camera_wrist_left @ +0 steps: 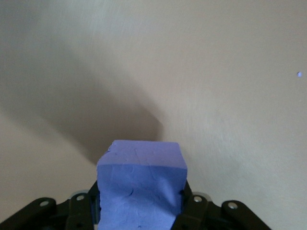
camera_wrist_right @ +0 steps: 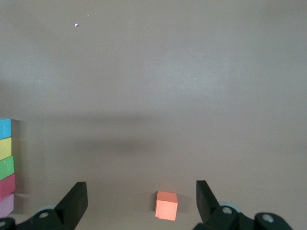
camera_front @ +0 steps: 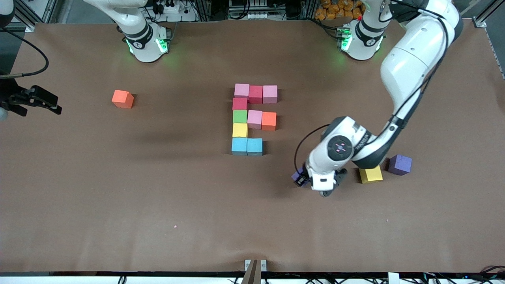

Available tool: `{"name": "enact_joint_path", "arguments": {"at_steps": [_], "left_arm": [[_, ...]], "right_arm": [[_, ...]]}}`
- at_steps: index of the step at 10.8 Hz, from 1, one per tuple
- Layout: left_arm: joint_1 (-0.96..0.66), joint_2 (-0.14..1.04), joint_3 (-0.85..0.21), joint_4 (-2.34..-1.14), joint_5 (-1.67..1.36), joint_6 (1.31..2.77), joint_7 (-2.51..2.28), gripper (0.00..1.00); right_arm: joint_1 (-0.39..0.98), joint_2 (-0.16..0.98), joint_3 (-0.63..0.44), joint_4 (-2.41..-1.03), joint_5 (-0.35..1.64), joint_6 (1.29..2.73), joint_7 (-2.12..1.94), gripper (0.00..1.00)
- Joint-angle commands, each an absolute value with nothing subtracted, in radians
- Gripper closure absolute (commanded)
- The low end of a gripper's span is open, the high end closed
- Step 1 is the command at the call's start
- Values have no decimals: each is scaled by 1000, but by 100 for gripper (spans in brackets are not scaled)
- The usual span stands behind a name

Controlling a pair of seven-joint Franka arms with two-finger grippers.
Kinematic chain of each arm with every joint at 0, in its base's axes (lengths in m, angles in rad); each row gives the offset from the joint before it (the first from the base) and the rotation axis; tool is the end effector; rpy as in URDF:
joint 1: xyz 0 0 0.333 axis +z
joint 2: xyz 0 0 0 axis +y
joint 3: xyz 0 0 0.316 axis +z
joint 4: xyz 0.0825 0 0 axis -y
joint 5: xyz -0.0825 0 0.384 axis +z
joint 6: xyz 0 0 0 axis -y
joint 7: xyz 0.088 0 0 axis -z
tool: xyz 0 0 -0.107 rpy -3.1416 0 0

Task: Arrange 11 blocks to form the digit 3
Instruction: 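Carry the purple cube with the left gripper to beside the cyan cubes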

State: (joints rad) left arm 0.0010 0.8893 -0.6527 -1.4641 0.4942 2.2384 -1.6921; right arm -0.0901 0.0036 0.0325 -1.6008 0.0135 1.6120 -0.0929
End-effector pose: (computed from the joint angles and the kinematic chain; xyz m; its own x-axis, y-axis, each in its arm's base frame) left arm 0.6344 -0.3483 0.2299 0.5831 0.8066 -0.0968 0.8124 -0.5782 0.0755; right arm 0.5582 -0.0308 0.6119 0.9994 0.0347 0.0088 0.0348 -0.9993 -0.0128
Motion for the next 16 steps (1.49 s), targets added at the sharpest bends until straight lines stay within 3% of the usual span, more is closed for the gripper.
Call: {"name": "enact_joint_path", "arguments": {"at_steps": [1, 10, 16], "left_arm": [[-56, 851, -644, -1496, 485, 2240, -2003, 84], [-123, 792, -660, -1620, 491, 2230, -2537, 88], [-152, 782, -661, -1643, 534, 2232, -2603, 88]], "right_arm": [[-106, 2, 44, -1597, 23, 1605, -107, 0], [-104, 3, 44, -1598, 25, 1606, -107, 0], [-106, 2, 44, -1598, 25, 1600, -107, 0]]}}
